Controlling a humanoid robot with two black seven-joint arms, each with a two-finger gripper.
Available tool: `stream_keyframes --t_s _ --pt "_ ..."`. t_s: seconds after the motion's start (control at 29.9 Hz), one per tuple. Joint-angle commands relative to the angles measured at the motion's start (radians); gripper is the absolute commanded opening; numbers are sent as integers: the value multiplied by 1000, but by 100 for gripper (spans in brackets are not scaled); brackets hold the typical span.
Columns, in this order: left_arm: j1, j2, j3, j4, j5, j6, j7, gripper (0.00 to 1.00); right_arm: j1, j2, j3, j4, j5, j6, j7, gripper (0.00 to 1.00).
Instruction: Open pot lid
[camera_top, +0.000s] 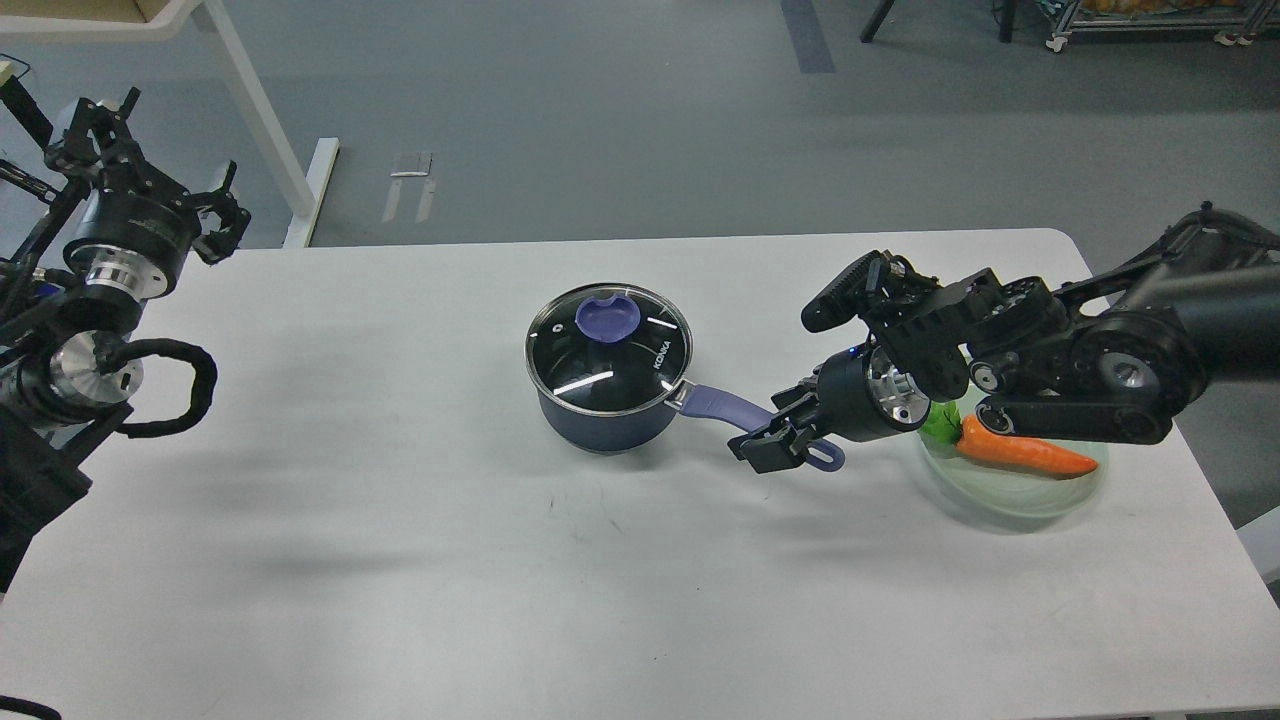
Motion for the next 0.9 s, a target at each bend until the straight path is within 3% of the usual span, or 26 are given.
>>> stream_keyframes --t_s 0.0,0.03,0.13,0.17,0.37,0.4,0.6,0.87 --pt "-1 0 0 0 0 0 0 99 0 2 -1 0 0 0 0 74" --pt "2 -1 3 0 2 -2 0 99 3 14 -2 -5 -2 0 0 63" --pt "2 -1 3 0 2 -2 0 99 4 14 -2 -5 -2 0 0 62" --pt "2 2 5 0 2 -3 0 99 6 14 -2 -2 -12 0 0 52" --pt "2 5 6 0 5 -5 0 99 10 14 -2 -5 -17 0 0 47" --pt "2 5 5 0 5 -5 0 99 10 14 -2 -2 -16 0 0 41" --pt "1 3 6 0 6 -2 3 99 3 20 -1 -2 -16 0 0 31" --pt "-44 0 37 -4 121 -5 14 99 6 34 -1 -5 -14 0 0 25"
